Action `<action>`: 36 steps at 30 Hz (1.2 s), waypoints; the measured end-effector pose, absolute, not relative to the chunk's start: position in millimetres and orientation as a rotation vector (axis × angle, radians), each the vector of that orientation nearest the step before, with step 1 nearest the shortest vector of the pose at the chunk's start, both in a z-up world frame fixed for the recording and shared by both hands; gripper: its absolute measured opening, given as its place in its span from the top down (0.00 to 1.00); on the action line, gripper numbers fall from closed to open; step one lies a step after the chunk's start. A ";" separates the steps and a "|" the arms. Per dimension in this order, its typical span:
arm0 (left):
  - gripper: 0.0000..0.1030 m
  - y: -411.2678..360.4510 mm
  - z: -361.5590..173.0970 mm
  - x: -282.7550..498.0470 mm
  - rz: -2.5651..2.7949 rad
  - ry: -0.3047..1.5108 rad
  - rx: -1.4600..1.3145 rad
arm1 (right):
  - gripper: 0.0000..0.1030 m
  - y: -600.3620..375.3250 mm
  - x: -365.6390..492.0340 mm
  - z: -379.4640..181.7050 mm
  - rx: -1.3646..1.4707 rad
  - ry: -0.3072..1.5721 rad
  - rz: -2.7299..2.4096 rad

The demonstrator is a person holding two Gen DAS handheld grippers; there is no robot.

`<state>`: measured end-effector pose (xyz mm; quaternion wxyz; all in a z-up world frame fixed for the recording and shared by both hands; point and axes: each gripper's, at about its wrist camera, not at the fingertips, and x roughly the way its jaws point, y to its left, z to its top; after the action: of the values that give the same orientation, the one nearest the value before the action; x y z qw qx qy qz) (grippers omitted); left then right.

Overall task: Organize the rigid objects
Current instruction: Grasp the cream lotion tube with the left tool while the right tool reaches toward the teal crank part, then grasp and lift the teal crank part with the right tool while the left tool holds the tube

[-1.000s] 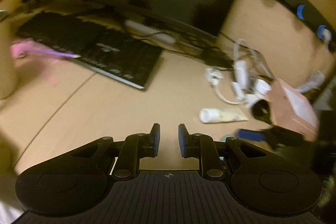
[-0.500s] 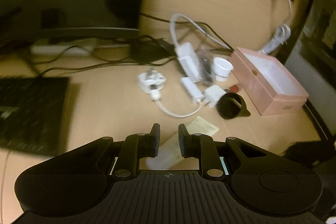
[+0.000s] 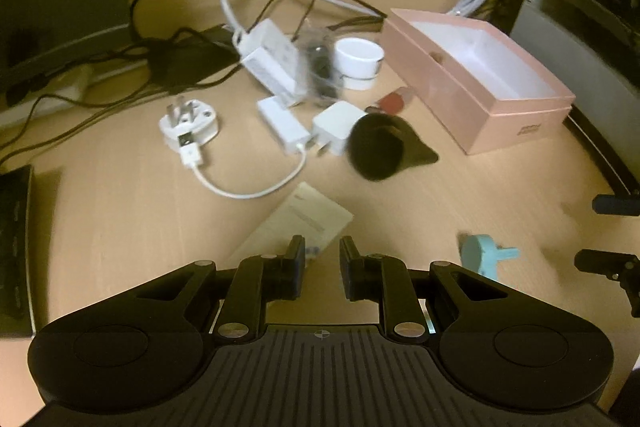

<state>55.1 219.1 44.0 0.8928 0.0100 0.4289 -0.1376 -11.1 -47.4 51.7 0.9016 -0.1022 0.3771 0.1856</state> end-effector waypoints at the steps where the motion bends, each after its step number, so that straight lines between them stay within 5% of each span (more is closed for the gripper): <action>1: 0.80 220.3 47.6 53.2 -0.280 0.871 0.007 | 0.32 -51.9 -13.9 52.0 -0.207 0.777 0.384; 10: 0.80 254.7 60.7 70.4 -0.246 0.920 -0.050 | 0.30 -63.2 -17.2 42.3 -0.171 0.786 0.358; 17: 0.79 235.4 53.9 72.0 -0.338 0.942 0.205 | 0.30 -69.5 -21.7 38.4 -0.165 0.806 0.365; 21: 0.57 232.7 45.1 77.8 -0.313 0.968 0.232 | 0.30 -73.2 -21.4 35.5 -0.157 0.821 0.361; 36: 0.59 237.3 33.3 45.6 -0.167 0.995 0.090 | 0.25 -18.2 -7.3 49.4 -0.212 0.751 0.655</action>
<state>45.6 237.3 33.3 0.8744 0.0431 0.4767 -0.0799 -7.3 -18.2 49.4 0.8730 -0.1013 0.3594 0.3137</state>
